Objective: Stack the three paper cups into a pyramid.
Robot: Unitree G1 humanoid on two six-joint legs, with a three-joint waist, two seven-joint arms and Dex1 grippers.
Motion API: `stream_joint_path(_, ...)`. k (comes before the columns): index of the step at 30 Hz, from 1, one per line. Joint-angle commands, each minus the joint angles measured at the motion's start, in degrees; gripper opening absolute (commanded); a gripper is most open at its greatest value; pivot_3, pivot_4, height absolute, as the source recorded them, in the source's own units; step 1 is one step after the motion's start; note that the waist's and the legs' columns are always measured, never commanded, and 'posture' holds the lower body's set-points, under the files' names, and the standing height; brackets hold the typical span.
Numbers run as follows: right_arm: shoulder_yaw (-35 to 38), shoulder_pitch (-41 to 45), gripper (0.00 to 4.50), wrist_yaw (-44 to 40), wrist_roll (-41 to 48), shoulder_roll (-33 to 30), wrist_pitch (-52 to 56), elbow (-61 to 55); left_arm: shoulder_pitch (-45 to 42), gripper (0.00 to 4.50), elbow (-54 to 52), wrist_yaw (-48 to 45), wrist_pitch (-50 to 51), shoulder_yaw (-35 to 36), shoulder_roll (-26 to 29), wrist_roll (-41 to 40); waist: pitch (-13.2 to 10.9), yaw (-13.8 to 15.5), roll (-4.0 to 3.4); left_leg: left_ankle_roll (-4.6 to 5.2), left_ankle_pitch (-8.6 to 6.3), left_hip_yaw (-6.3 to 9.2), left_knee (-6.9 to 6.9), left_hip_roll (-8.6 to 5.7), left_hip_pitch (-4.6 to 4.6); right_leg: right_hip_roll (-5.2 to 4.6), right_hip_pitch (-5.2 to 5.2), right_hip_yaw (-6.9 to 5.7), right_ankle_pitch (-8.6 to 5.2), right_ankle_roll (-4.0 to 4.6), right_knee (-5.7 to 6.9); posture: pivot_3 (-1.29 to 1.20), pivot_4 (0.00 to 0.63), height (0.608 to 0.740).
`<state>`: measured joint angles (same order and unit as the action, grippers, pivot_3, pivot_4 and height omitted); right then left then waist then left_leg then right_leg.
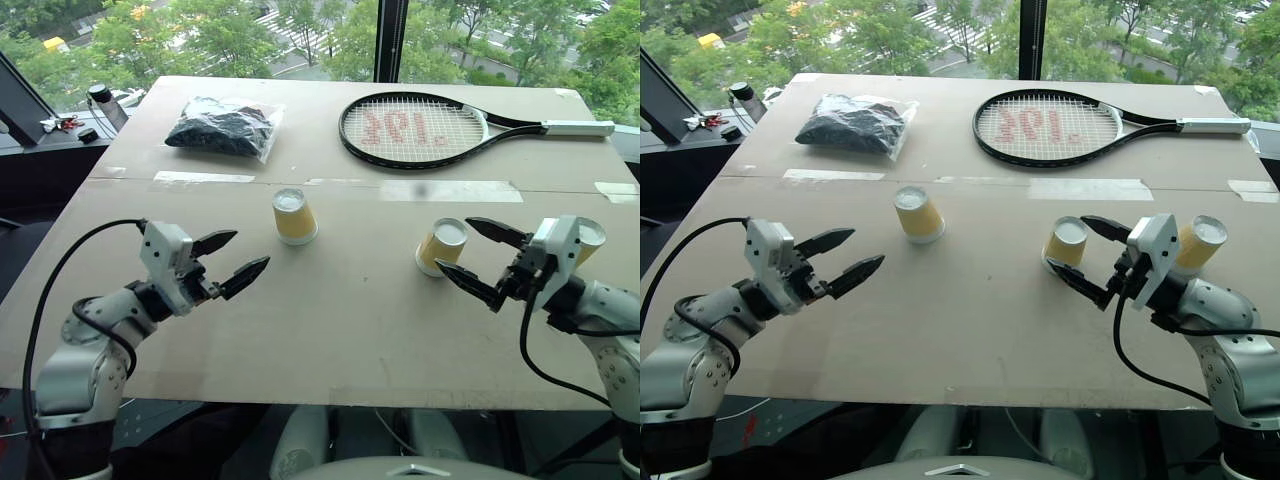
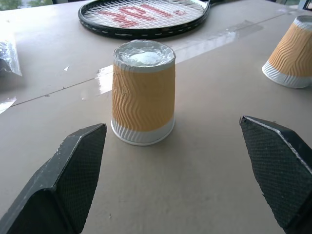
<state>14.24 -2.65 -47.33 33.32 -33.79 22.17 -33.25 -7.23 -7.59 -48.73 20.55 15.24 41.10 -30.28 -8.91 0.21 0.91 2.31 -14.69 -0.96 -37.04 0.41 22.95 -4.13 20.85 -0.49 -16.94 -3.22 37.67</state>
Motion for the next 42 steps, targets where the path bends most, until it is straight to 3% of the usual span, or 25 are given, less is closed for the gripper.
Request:
stream_joint_path(1, 3.8, -3.8, 4.46, -0.5, 2.8, -0.9, -1.8, -5.6, -6.3, 4.5, 5.7, -1.0, -0.7, -3.8, 0.6, 3.7, 0.0, -0.2, 0.02, 0.0, 0.0, -0.05, -0.02, 0.0, -0.01, -0.01, 0.0, 0.05, 0.0, -0.01, 0.02, 0.0, 0.15, 0.74)
stream_joint_path(8, 7.4, -13.9, 4.46, 0.5, 5.7, -0.4, -3.1, -13.7, -18.4, 4.5, 18.2, -5.1, -4.8, -10.9, -2.4, 8.6, 0.0, -0.4, 0.09, -0.01, 0.0, -0.05, -0.08, 0.01, 0.0, 0.01, 0.0, 0.04, 0.0, -0.02, 0.06, 0.0, 0.15, 0.74)
stream_joint_path(17, 10.5, -21.9, 4.46, 2.6, 7.8, 0.0, -4.4, -19.5, -29.6, 4.5, 33.0, -7.0, -11.1, -13.5, -7.2, 12.9, 0.0, -0.1, 0.2, -0.01, 0.0, -0.06, -0.2, 0.01, 0.02, 0.07, -0.01, 0.05, 0.0, -0.04, 0.12, 0.0, 0.15, 0.74)
stream_joint_path(20, 10.8, -22.5, 4.5, 2.9, 8.1, -0.2, -4.8, -19.8, -30.7, 3.67, 34.7, -9.0, -11.4, -13.4, -8.0, 12.7, 0.0, -0.2, 0.21, -0.01, 0.0, -0.06, -0.2, 0.01, 0.02, 0.07, 0.0, 0.04, 0.0, -0.04, 0.14, 0.0, 0.15, 0.74)
stream_joint_path(23, 10.9, -23.3, 4.5, 2.8, 8.1, -0.3, -5.6, -19.6, -30.8, 2.4, 34.5, -10.7, -10.8, -13.3, -8.2, 12.3, 0.0, -0.1, 0.21, -0.01, 0.01, -0.06, -0.23, 0.01, 0.02, 0.07, -0.01, 0.05, 0.0, -0.04, 0.15, 0.0, 0.15, 0.74)
stream_joint_path(32, 8.3, -23.1, 4.5, 6.0, 5.7, 0.3, -6.3, -19.9, -33.9, 2.37, 23.7, -18.7, -0.1, -17.4, -12.0, 6.9, -0.1, 0.6, 0.22, -0.02, 0.01, -0.04, -0.31, 0.01, 0.05, 0.07, -0.02, 0.04, 0.0, -0.04, 0.17, 0.0, 0.15, 0.74)
stream_joint_path(42, 5.7, -23.7, 4.5, 8.9, 1.7, 1.2, -7.1, -20.4, -41.3, 2.37, 39.0, -22.3, -12.8, -25.3, -23.9, 14.5, -0.1, 0.3, 0.25, -0.01, 0.01, -0.05, -0.36, -0.06, 0.06, 0.14, -0.03, 0.07, -0.02, -0.06, 0.19, 0.0, 0.15, 0.74)
